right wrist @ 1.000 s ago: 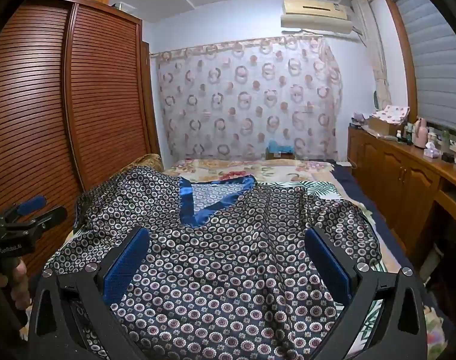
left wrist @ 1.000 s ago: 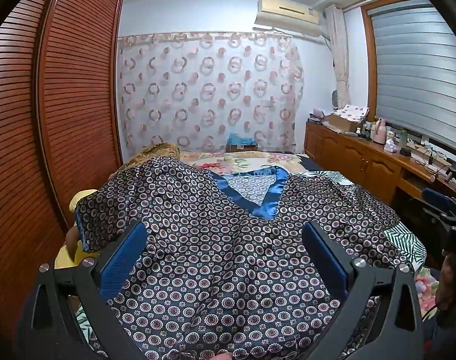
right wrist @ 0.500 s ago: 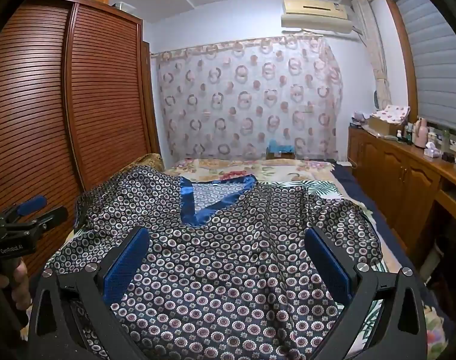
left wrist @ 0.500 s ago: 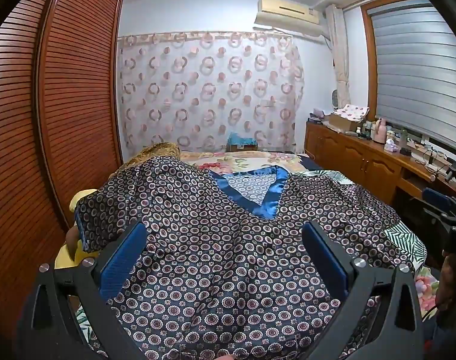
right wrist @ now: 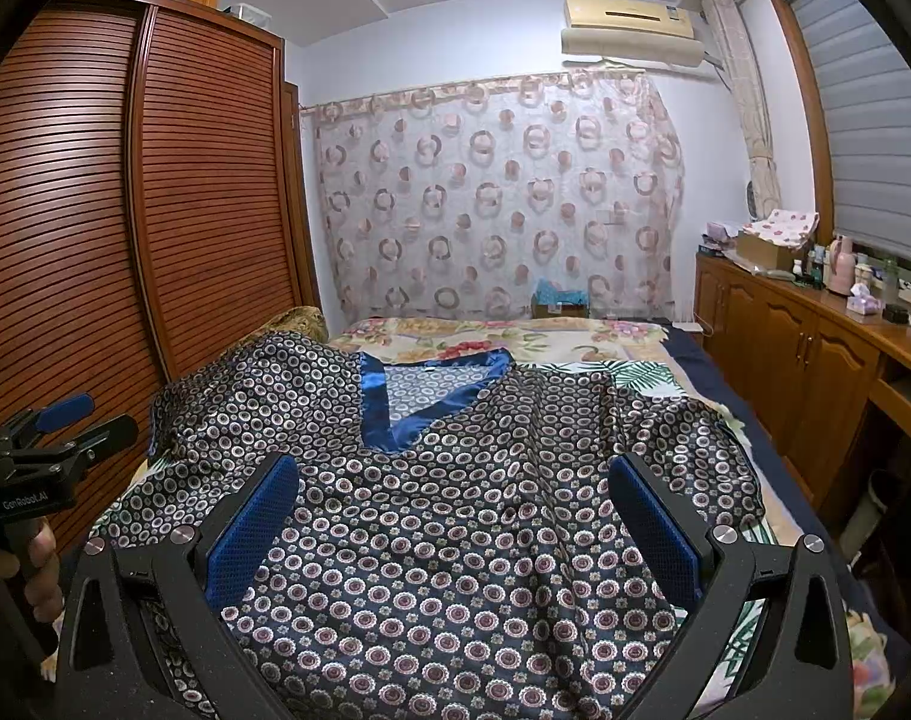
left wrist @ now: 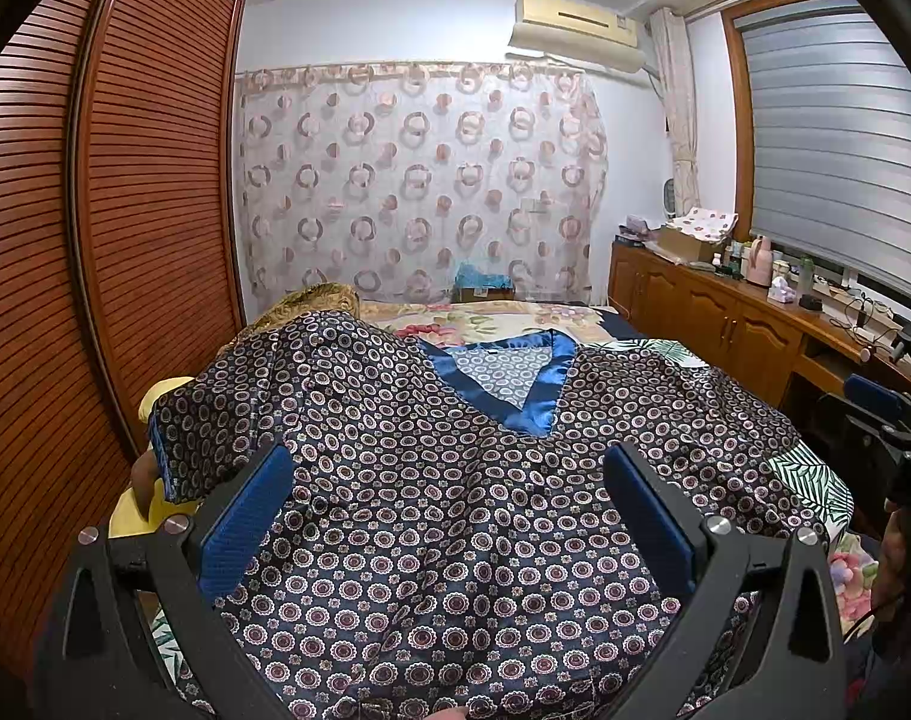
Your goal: Fold small clothes
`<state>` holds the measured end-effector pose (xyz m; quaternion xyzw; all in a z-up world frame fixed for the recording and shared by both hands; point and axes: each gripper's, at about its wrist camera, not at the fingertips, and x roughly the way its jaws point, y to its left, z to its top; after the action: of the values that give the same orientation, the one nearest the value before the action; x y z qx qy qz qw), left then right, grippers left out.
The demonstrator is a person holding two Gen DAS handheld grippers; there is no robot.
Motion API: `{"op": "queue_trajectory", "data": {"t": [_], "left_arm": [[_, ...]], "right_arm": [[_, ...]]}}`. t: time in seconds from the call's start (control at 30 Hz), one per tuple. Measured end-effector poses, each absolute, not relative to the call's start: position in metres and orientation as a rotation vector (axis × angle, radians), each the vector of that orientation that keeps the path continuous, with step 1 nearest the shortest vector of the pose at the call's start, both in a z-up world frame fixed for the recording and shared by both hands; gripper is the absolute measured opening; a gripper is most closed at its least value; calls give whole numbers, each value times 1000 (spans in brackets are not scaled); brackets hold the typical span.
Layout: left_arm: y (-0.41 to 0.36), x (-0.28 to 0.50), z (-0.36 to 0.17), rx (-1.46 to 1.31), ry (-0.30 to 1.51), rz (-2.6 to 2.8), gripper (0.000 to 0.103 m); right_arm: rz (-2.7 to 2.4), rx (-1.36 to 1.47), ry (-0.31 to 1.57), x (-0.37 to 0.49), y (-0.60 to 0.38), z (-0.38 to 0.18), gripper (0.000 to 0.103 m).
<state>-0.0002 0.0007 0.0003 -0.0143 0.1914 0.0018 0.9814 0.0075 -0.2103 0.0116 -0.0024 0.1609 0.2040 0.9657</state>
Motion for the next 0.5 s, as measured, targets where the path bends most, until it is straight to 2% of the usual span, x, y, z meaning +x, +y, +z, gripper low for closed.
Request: {"op": "queue_trajectory", "data": {"t": [0.5], "left_arm": [[1, 0, 0, -28, 385, 4, 103]], "right_arm": [[411, -4, 327, 7, -211, 12, 103]]}}
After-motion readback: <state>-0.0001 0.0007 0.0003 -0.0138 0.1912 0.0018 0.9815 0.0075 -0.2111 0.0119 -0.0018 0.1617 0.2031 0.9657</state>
